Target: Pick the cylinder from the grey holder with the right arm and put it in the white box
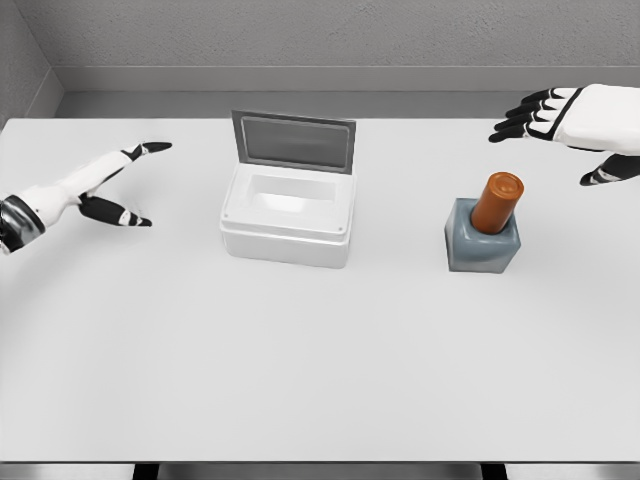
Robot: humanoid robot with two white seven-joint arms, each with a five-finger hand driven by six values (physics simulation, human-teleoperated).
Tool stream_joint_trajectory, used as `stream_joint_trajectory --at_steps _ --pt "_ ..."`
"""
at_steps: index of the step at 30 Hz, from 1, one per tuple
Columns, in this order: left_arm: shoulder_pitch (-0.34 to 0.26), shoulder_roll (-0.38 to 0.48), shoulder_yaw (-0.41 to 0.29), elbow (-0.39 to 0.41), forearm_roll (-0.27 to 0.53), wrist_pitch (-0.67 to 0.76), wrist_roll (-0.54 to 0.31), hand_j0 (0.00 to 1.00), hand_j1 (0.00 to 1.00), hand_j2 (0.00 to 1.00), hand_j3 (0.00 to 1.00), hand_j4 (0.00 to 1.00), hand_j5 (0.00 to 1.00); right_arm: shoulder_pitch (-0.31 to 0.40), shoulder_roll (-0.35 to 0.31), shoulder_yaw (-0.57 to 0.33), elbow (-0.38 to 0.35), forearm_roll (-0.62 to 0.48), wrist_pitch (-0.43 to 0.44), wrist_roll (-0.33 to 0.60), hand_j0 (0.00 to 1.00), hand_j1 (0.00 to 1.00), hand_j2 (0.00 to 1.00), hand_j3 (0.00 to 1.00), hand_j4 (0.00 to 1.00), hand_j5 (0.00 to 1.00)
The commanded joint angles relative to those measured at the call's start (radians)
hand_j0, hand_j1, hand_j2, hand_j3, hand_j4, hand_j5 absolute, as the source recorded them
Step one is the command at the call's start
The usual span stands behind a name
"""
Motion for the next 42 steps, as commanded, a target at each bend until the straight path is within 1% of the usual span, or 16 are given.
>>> stream_joint_trajectory --at_steps 1,2,3,4,7,8,9,11,13,14,16,23,33,35,37,42 --pt "-0.006 -0.015 0.003 0.055 0.065 0.005 -0.116 1.0 1.0 1.0 1.0 1.0 1.0 0.0 0.005 0.002 -0.002 -0.004 0.001 -0.001 1.0 1.0 1.0 1.0 1.0 1.0" --pt "-0.028 -0.021 0.005 0.081 0.082 0.005 -0.168 1.0 1.0 1.0 1.0 1.0 1.0 0.003 0.008 0.003 -0.002 -0.007 0.001 -0.007 1.0 1.0 1.0 1.0 1.0 1.0" --pt "-0.049 -0.041 0.011 0.121 0.083 0.006 -0.221 1.0 1.0 1.0 1.0 1.0 1.0 0.003 0.024 0.003 -0.002 -0.007 0.001 -0.05 1.0 1.0 1.0 1.0 1.0 1.0" --pt "-0.06 -0.056 0.052 0.153 0.083 0.008 -0.238 1.0 1.0 1.0 1.0 1.0 1.0 0.011 0.024 0.012 -0.002 -0.007 0.001 -0.092 1.0 1.0 1.0 1.0 1.0 1.0" --pt "-0.078 -0.064 0.095 0.154 0.085 0.013 -0.243 1.0 1.0 1.0 1.0 1.0 1.0 0.011 0.025 0.051 -0.012 -0.001 0.001 -0.099 1.0 1.0 1.0 1.0 1.0 1.0" --pt "-0.091 -0.079 0.099 0.164 0.1 0.016 -0.243 1.0 1.0 1.0 1.0 1.0 1.0 0.011 0.025 0.052 -0.014 -0.001 0.001 -0.098 1.0 1.0 1.0 1.0 1.0 1.0" --pt "-0.097 -0.097 0.125 0.182 0.112 0.034 -0.243 1.0 1.0 1.0 1.0 1.0 1.0 0.011 0.031 0.054 -0.014 0.001 0.001 -0.095 1.0 1.0 1.0 1.0 1.0 1.0" --pt "-0.12 -0.119 0.149 0.185 0.114 0.068 -0.243 1.0 1.0 1.0 1.0 1.0 1.0 0.011 0.037 0.095 -0.012 -0.004 0.001 -0.095 1.0 1.0 1.0 1.0 1.0 1.0" --pt "-0.138 -0.15 0.164 0.216 0.116 0.106 -0.243 1.0 1.0 1.0 1.0 1.0 1.0 0.011 0.025 0.1 -0.009 -0.016 0.001 -0.106 1.0 1.0 1.0 1.0 1.0 1.0" --pt "-0.152 -0.157 0.187 0.228 0.114 0.118 -0.243 1.0 1.0 1.0 1.0 1.0 1.0 0.012 0.025 0.101 -0.011 -0.016 0.001 -0.107 1.0 1.0 1.0 1.0 1.0 1.0" --pt "-0.152 -0.174 0.189 0.228 0.111 0.134 -0.243 1.0 1.0 1.0 1.0 1.0 1.0 0.017 0.019 0.118 -0.006 -0.044 0.001 -0.107 1.0 1.0 1.0 1.0 1.0 1.0" --pt "-0.15 -0.206 0.178 0.219 0.103 0.186 -0.243 1.0 1.0 1.0 1.0 1.0 1.0 0.015 0.044 0.112 -0.012 -0.032 0.001 -0.073 1.0 1.0 1.0 1.0 1.0 1.0" --pt "-0.149 -0.209 0.175 0.217 0.102 0.206 -0.243 1.0 1.0 1.0 1.0 1.0 1.0 0.012 0.073 0.108 -0.012 -0.03 0.001 -0.066 1.0 1.0 1.0 1.0 1.0 1.0" --pt "-0.15 -0.214 0.177 0.217 0.103 0.206 -0.243 1.0 1.0 1.0 1.0 1.0 1.0 0.015 0.077 0.106 -0.003 -0.026 0.001 -0.064 1.0 1.0 1.0 1.0 1.0 1.0" --pt "-0.15 -0.226 0.177 0.22 0.103 0.206 -0.243 1.0 1.0 1.0 1.0 1.0 1.0 0.014 0.08 0.1 0.029 -0.027 0.001 -0.066 1.0 1.0 1.0 1.0 1.0 1.0" --pt "-0.149 -0.229 0.175 0.219 0.102 0.204 -0.243 1.0 1.0 1.0 1.0 1.0 1.0 0.018 0.085 0.108 0.035 -0.039 0.001 -0.07 1.0 1.0 1.0 1.0 1.0 1.0"
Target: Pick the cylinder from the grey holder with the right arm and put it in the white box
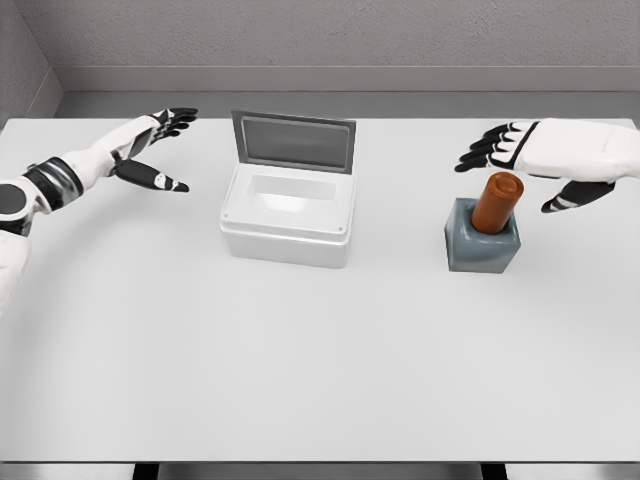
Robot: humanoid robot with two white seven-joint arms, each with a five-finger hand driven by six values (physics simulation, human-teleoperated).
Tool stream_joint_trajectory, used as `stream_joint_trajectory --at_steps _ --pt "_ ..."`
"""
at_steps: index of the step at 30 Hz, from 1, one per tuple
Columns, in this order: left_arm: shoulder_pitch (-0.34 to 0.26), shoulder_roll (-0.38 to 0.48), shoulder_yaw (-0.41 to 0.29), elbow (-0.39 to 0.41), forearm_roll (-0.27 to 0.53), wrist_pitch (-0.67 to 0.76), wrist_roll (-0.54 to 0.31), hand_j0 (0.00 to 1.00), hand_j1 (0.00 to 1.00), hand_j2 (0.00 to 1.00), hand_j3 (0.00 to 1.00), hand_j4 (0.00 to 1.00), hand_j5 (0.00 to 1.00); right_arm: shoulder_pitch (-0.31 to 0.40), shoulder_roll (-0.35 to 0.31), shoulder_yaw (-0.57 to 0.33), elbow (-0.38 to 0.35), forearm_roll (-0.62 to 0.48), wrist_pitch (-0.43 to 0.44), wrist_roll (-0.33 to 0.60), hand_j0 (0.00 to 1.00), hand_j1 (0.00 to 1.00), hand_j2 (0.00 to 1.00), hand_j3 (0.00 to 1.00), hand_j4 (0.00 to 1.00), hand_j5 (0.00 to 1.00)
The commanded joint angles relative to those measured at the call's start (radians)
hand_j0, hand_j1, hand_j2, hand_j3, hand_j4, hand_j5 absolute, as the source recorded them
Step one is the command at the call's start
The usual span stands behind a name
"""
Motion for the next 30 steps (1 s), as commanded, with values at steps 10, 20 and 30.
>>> stream_joint_trajectory --at_steps 10,20,30 --pt "-0.002 -0.015 0.0 0.005 0.006 0.0 0.0 1.0 1.0 1.0 1.0 1.0 1.0 0.002 0.03 -0.001 0.002 -0.003 0.001 0.002 1.0 1.0 1.0 1.0 1.0 1.0" --pt "-0.02 -0.015 0.004 0.038 0.009 0.0 0.0 1.0 1.0 1.0 1.0 1.0 1.0 0.028 0.039 -0.007 0.021 0.003 0.001 0.037 1.0 1.0 1.0 1.0 1.0 1.0" --pt "-0.058 -0.02 -0.001 0.147 0.008 -0.011 0.0 1.0 1.0 1.0 1.0 1.0 1.0 0.038 0.056 -0.007 0.044 -0.006 0.001 0.034 1.0 1.0 1.0 1.0 1.0 1.0"
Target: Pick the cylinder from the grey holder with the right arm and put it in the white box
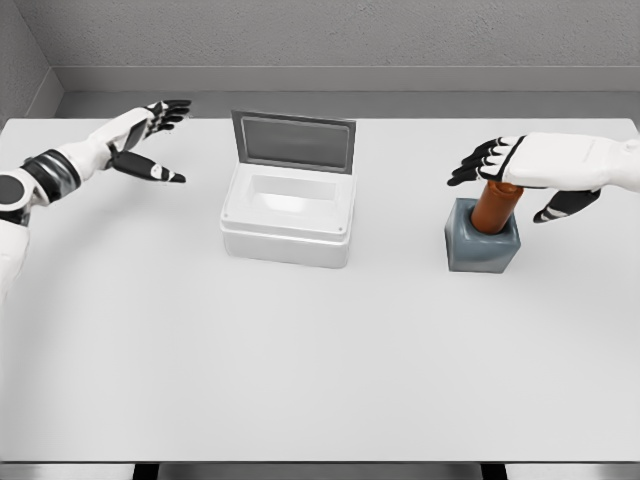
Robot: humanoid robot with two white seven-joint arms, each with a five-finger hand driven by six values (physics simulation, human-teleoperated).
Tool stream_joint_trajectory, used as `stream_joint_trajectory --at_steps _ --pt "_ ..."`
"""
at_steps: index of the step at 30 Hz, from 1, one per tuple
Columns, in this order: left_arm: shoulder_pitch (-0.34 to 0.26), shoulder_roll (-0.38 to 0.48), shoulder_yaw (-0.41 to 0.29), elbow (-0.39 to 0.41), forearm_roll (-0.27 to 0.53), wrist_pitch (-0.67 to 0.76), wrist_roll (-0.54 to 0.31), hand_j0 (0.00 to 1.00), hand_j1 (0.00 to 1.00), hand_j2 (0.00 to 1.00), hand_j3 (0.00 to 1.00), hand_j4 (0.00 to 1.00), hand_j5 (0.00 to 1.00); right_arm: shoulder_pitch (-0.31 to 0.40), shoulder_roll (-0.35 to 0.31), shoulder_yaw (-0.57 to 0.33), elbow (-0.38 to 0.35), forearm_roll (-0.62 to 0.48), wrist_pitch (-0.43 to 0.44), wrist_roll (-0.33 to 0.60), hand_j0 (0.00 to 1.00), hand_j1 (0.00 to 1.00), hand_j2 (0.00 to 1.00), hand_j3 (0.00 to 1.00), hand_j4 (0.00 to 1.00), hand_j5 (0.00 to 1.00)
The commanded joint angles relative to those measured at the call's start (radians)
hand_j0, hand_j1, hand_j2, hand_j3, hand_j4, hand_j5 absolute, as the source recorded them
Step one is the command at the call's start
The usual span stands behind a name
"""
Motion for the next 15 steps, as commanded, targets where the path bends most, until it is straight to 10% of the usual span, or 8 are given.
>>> stream_joint_trajectory --at_steps 1,15 --pt "0.0 -0.012 0.0 0.044 0.005 -0.003 0.0 1.0 1.0 1.0 1.0 1.0 1.0 -0.002 0.012 -0.002 0.007 -0.006 0.001 0.001 1.0 1.0 1.0 1.0 1.0 1.0" --pt "-0.02 -0.056 0.012 0.067 0.01 0.001 0.0 1.0 1.0 1.0 1.0 1.0 1.0 0.026 0.043 -0.003 0.068 0.004 0.001 0.006 0.82 0.82 0.82 0.82 0.82 0.82"
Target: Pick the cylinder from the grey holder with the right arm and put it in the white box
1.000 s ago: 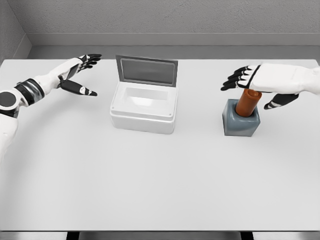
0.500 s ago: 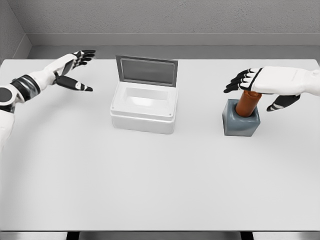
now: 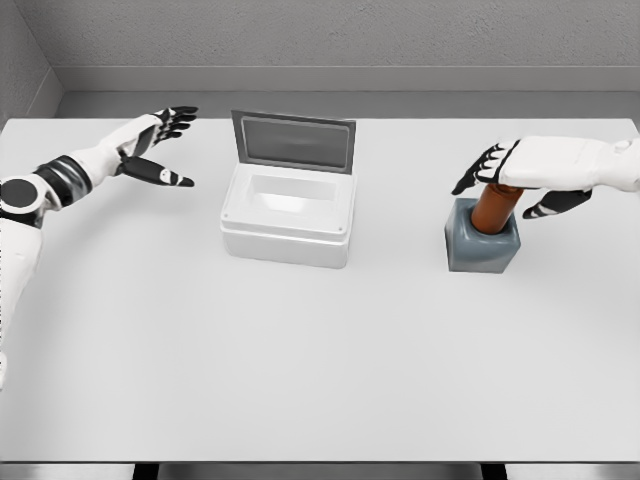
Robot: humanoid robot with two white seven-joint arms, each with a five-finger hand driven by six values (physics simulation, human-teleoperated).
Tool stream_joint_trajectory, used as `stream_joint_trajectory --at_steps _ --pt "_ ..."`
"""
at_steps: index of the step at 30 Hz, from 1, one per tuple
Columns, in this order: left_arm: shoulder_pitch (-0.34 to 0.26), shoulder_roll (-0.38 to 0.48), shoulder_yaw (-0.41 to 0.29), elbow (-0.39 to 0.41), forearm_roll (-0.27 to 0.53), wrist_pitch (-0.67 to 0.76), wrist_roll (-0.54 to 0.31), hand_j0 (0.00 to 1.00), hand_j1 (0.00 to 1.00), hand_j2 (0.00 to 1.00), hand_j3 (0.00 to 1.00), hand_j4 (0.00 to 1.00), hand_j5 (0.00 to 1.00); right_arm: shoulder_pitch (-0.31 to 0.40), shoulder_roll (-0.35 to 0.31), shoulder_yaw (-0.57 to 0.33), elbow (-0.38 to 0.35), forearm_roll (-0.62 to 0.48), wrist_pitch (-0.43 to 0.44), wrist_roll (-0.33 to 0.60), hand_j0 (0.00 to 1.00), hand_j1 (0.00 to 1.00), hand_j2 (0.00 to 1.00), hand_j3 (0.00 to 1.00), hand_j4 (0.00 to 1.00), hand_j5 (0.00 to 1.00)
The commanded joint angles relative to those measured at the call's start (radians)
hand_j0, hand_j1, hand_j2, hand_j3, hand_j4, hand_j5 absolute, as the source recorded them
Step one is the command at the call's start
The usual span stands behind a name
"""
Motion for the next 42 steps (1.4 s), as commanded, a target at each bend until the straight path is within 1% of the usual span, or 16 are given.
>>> stream_joint_trajectory --at_steps 1,2,3,4,6,7,9,10,11,16,23,27,29,30,34,42 --pt "0.0 -0.01 0.005 -0.007 0.004 0.004 0.0 1.0 1.0 1.0 1.0 1.0 1.0 0.0 0.002 -0.002 0.008 -0.004 0.001 0.0 0.82 0.82 0.82 0.82 0.82 0.82" --pt "0.0 -0.012 0.005 -0.007 0.001 0.004 0.0 1.0 1.0 1.0 1.0 1.0 1.0 0.0 0.002 -0.002 0.018 -0.005 0.001 0.0 0.81 0.81 0.81 0.81 0.81 0.81" --pt "0.0 -0.01 0.005 -0.005 0.0 0.004 0.0 1.0 1.0 1.0 1.0 1.0 1.0 0.0 0.002 -0.002 0.019 -0.004 0.001 0.007 0.76 0.76 0.76 0.76 0.76 0.76" --pt "0.0 -0.01 0.004 -0.005 0.0 0.004 0.0 1.0 1.0 1.0 1.0 1.0 1.0 0.0 0.001 -0.002 0.027 -0.004 0.001 0.008 0.69 0.69 0.69 0.69 0.69 0.69" --pt "0.0 -0.008 -0.001 -0.005 -0.002 0.004 0.0 1.0 1.0 1.0 1.0 1.0 1.0 0.0 0.001 -0.008 0.031 -0.004 0.001 0.008 0.66 0.66 0.66 0.66 0.66 0.66" --pt "0.0 -0.008 -0.001 -0.003 -0.002 0.004 0.0 1.0 1.0 1.0 1.0 1.0 1.0 0.0 0.001 -0.008 0.039 -0.004 0.001 0.008 0.63 0.63 0.63 0.63 0.63 0.63" --pt "0.0 -0.007 0.001 -0.002 0.0 0.004 0.0 1.0 1.0 1.0 1.0 1.0 1.0 0.0 0.002 -0.008 0.039 -0.002 0.001 0.013 0.63 0.63 0.63 0.63 0.63 0.63" --pt "0.0 -0.005 0.002 0.0 0.0 0.004 0.0 1.0 1.0 1.0 1.0 1.0 1.0 0.0 0.002 -0.007 0.036 -0.002 0.001 0.014 0.61 0.61 0.61 0.61 0.61 0.61" --pt "-0.002 -0.007 0.004 0.0 0.0 0.004 0.0 1.0 1.0 1.0 1.0 1.0 1.0 0.0 0.004 -0.007 0.03 0.005 0.001 0.017 0.57 0.57 0.57 0.57 0.57 0.57" --pt "-0.012 -0.005 0.001 0.003 0.0 0.007 0.0 1.0 1.0 1.0 1.0 1.0 1.0 0.006 0.016 -0.005 0.027 0.007 0.001 0.022 0.52 0.52 0.52 0.52 0.52 0.52" --pt "-0.012 -0.005 -0.001 0.001 0.0 0.005 0.0 1.0 1.0 1.0 1.0 1.0 1.0 0.009 0.01 -0.005 0.03 0.008 0.001 0.045 0.4 0.4 0.4 0.4 0.4 0.4" --pt "-0.014 -0.005 -0.003 0.0 0.001 0.007 0.0 1.0 1.0 1.0 1.0 1.0 1.0 0.005 -0.005 -0.016 0.031 0.008 0.001 0.05 0.4 0.4 0.4 0.4 0.4 0.4" --pt "-0.014 -0.005 -0.003 0.0 0.001 0.005 0.0 1.0 1.0 1.0 1.0 1.0 1.0 0.0 -0.021 -0.051 0.031 0.007 0.001 0.05 0.39 0.39 0.39 0.39 0.39 0.39" --pt "-0.014 -0.005 -0.003 0.0 0.001 0.005 0.0 1.0 1.0 1.0 1.0 1.0 1.0 -0.006 -0.021 -0.051 0.03 0.007 0.001 0.05 0.39 0.39 0.39 0.39 0.39 0.39" --pt "-0.014 -0.002 -0.003 0.0 0.001 0.007 0.0 1.0 1.0 1.0 1.0 1.0 1.0 -0.009 -0.011 -0.06 0.03 0.001 0.001 0.047 0.36 0.36 0.36 0.36 0.36 0.36" --pt "-0.023 -0.004 -0.004 0.0 0.003 0.005 0.0 1.0 1.0 1.0 1.0 1.0 1.0 -0.008 0.018 -0.115 0.007 -0.007 0.001 0.045 0.36 0.36 0.36 0.36 0.36 0.36"
